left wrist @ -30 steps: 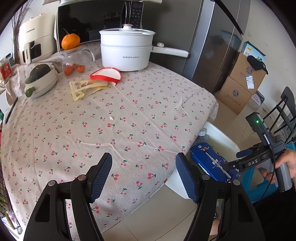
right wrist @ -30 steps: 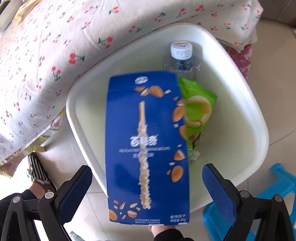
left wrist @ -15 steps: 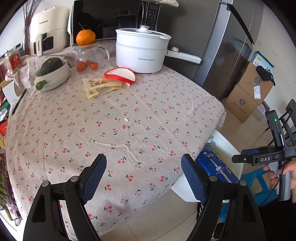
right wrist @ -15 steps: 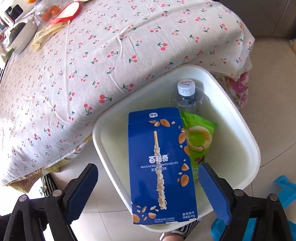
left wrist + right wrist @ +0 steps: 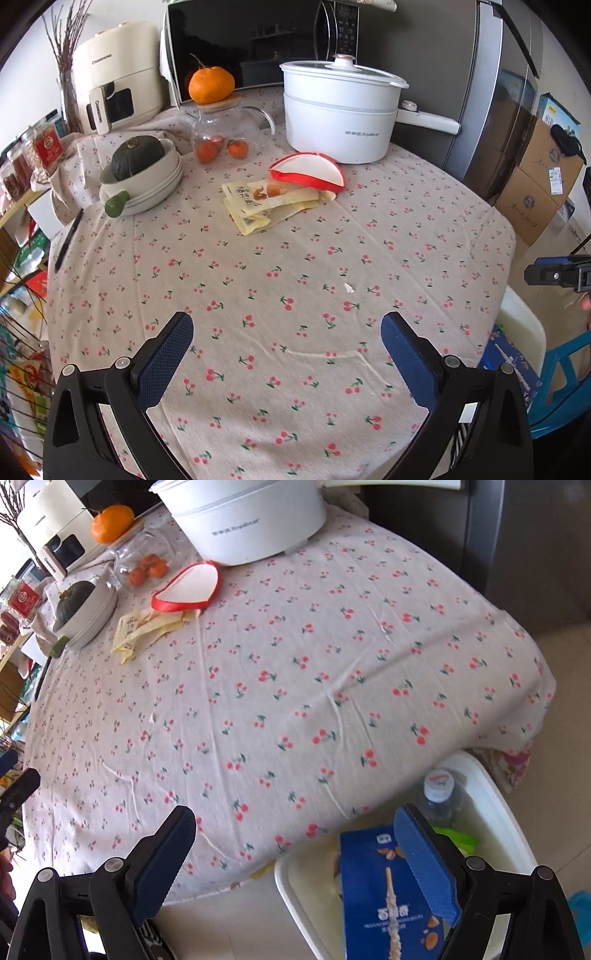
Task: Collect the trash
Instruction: 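Lower the blue biscuit box into the white bin and open the right gripper, then move both grippers back over the table toward the yellow bag and red-rimmed lid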
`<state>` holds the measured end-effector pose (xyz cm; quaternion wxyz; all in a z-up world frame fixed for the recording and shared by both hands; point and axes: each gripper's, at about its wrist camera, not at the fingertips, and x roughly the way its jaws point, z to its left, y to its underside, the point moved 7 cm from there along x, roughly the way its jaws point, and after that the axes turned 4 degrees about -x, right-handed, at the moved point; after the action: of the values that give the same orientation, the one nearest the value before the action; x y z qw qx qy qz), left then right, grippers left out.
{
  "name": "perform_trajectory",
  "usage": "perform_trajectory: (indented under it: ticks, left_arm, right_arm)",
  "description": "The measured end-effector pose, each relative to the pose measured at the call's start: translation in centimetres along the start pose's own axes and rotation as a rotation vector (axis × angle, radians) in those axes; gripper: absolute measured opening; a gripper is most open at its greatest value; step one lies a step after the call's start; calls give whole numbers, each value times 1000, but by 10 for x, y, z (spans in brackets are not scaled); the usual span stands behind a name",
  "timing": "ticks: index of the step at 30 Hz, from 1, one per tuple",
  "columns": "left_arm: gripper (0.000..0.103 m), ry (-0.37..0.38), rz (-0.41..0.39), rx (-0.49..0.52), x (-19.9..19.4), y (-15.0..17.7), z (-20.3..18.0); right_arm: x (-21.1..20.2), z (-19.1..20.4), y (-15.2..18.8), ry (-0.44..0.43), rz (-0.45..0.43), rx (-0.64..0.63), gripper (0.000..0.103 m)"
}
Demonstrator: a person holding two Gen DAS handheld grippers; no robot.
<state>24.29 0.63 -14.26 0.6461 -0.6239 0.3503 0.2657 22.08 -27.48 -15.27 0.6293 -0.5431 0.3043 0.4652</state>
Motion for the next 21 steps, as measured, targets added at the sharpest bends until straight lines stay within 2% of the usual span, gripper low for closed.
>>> perform_trajectory:
  ticks: [3, 6, 9, 15, 20, 21]
  left_arm:
    - [102, -10, -11, 17, 30, -17, 15]
    - [94, -1, -41, 51, 58, -39, 21]
    - [83, 12, -56, 130, 85, -59, 16]
    - [61, 12, -39, 267, 135, -86, 1]
    - [39, 36, -1, 311, 163, -92, -2]
    - [38, 41, 9, 314, 167, -92, -2]
  right_arm:
    - [14, 14, -27, 10, -16, -36, 92]
    - [30, 27, -52, 18, -45, -90, 92]
    - [49, 38, -72, 13, -56, -130, 92]
    - [80, 51, -98, -24, -77, -185, 92]
    - [99, 59, -113, -26, -88, -260, 92]
    - [102, 61, -116, -30, -94, -271, 92]
